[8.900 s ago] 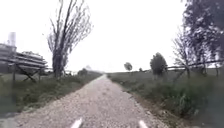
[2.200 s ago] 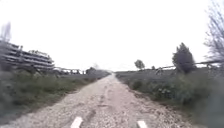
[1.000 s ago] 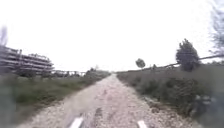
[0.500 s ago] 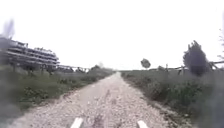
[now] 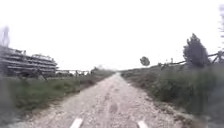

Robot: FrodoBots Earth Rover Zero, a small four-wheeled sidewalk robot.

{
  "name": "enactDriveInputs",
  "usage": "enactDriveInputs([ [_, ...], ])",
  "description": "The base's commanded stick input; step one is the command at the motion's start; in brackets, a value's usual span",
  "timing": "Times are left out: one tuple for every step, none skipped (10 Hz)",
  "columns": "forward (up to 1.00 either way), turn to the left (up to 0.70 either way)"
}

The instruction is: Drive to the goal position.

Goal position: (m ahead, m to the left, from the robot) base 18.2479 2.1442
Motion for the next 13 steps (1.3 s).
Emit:
enactDriveInputs([
  [0.70,0.00],
  [0.70,0.00],
  [0.70,0.00],
  [0.70,0.00],
  [0.70,0.00],
  [0.70,0.00],
  [0.70,0.00],
  [0.70,0.00],
  [0.70,0.00],
  [0.70,0.00],
  [0.70,0.00],
  [0.70,0.00],
  [0.70,0.00],
])
